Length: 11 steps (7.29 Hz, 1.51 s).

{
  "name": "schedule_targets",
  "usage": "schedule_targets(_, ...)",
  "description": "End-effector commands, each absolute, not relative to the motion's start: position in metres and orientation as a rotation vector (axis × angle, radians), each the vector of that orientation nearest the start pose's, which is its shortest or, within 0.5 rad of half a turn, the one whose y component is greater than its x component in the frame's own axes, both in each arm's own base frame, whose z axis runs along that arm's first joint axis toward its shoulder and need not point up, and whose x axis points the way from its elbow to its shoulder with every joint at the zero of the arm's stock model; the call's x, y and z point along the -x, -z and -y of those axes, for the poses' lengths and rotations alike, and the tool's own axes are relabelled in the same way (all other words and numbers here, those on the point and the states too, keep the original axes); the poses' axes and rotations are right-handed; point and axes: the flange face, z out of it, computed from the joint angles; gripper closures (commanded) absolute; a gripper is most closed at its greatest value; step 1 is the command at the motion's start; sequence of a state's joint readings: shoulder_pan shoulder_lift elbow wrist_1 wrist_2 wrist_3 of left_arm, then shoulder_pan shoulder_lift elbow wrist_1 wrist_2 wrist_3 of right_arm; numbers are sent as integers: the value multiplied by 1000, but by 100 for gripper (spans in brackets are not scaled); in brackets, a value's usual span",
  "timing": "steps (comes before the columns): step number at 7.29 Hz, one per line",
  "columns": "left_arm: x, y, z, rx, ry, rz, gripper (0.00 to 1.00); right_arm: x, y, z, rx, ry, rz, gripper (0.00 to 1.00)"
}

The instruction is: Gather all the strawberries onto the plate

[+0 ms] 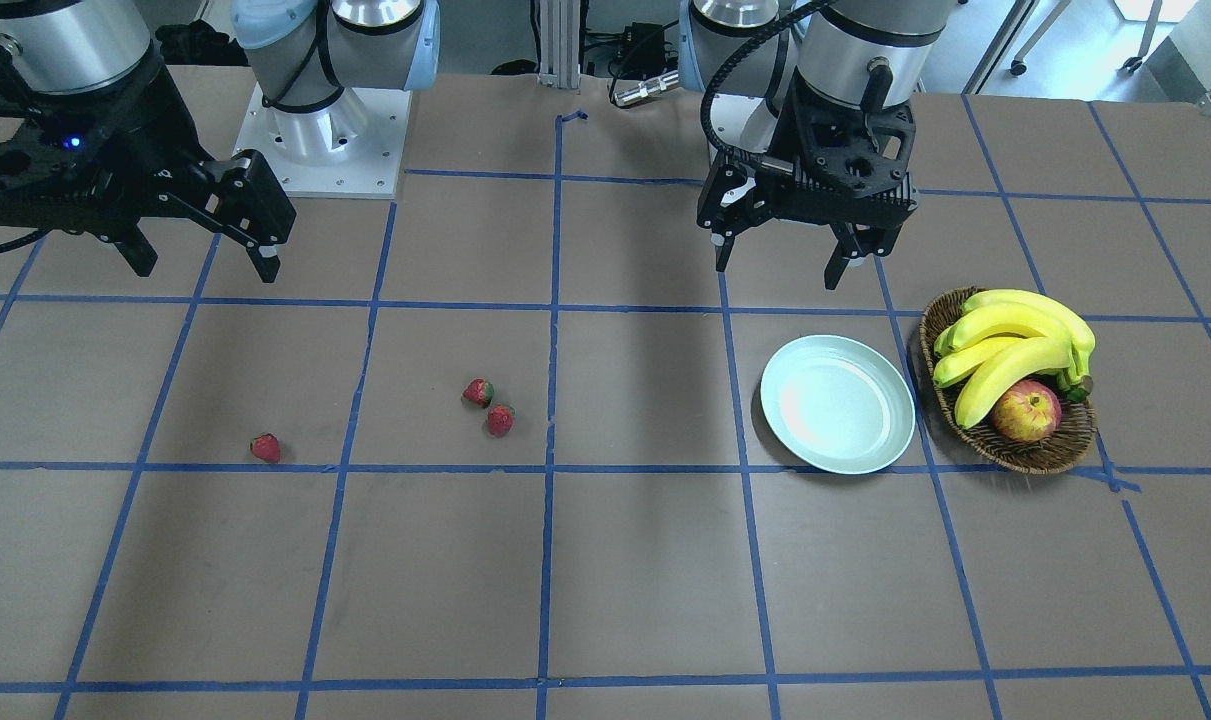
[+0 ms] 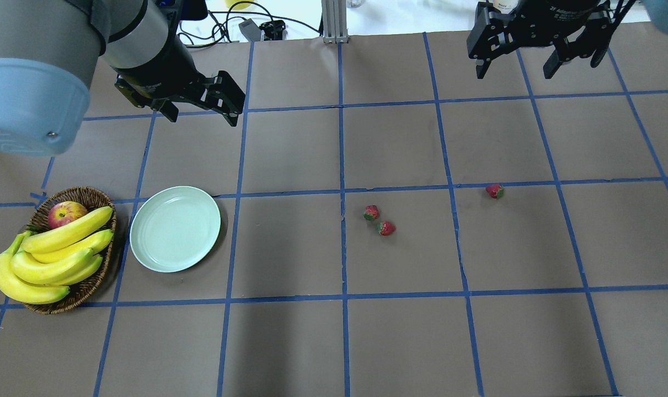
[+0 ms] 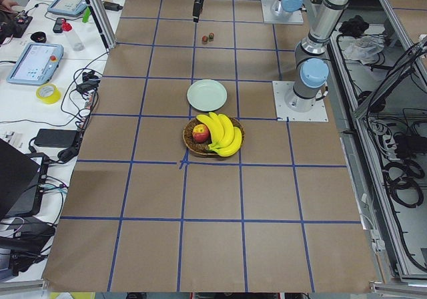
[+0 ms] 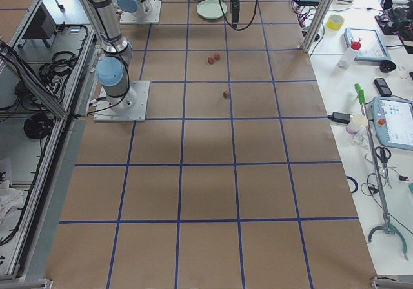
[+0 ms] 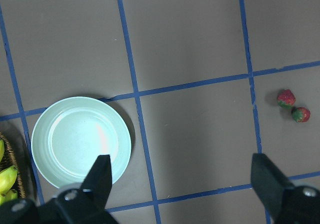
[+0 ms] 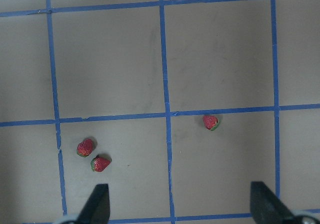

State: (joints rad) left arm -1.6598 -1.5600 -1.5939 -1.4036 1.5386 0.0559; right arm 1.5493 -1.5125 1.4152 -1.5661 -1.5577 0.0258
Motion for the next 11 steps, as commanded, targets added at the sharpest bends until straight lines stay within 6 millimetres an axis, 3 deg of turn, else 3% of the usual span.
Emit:
schedule_targets(1, 181, -500, 487, -232, 247, -3158, 0, -123, -535, 526, -68, 144, -3124, 0)
schedule_targets(9, 180, -500, 489, -232, 247, -3158, 0, -124, -528, 528, -71, 125, -3123, 0)
schedule_targets(11, 180, -500, 489, -234, 247, -3158, 0, -147, -516, 526, -31, 83, -3123, 0)
